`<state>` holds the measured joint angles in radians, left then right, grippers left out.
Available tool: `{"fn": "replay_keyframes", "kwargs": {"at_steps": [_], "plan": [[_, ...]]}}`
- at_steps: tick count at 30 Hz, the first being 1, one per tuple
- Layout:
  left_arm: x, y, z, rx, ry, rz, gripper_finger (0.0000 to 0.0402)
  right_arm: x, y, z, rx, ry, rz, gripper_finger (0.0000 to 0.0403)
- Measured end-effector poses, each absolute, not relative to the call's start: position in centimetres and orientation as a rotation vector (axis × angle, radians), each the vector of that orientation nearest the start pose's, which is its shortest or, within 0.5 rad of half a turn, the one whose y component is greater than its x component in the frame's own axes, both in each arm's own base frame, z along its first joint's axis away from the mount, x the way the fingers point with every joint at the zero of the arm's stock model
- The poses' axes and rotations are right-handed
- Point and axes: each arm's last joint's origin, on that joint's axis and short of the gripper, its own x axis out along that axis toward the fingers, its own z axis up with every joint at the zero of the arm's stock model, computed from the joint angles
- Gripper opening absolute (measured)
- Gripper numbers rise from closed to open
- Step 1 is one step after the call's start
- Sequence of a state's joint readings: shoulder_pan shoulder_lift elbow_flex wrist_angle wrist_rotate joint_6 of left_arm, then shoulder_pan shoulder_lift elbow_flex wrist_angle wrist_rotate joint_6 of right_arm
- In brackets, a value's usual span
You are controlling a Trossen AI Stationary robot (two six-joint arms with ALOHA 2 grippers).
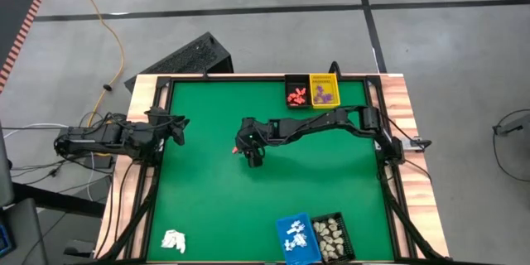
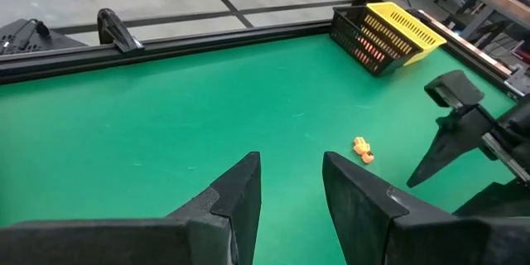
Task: Sort Halloween decoration
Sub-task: Put the white skeleton toy into the blue basket
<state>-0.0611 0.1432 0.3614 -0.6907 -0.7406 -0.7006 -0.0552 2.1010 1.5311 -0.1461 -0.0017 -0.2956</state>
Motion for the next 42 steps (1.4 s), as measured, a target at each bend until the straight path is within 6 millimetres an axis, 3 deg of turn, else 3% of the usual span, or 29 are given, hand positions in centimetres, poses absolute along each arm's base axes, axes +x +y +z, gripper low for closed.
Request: {"fn": "replay_keyframes", "kwargs": {"at_steps": [11, 16, 22, 27, 42], "plan": [[6.5, 1.6, 21.2, -0.474, 0.190, 0.786, 0.0121, 46.1, -4.7, 17.1, -0.179, 0.728, -0.021, 0.0238], [6.5, 1.6, 21.2, -0.474, 0.190, 0.786, 0.0121, 46.6, -4.7, 16.5, -0.160, 0.705, -0.027, 0.0238], [6.5, 1.6, 21.2, -0.475, 0.192, 0.783, 0.0121, 46.9, -4.7, 13.9, -0.131, 0.753, -0.029, 0.0238], [6.5, 1.5, 21.2, -0.477, 0.196, 0.776, 0.0121, 46.9, -5.1, 13.5, -0.080, 0.764, -0.052, 0.0230], [6.6, 1.5, 21.2, -0.477, 0.195, 0.776, 0.0121, 46.7, -5.3, 14.0, -0.055, 0.772, -0.071, 0.0048]]}}
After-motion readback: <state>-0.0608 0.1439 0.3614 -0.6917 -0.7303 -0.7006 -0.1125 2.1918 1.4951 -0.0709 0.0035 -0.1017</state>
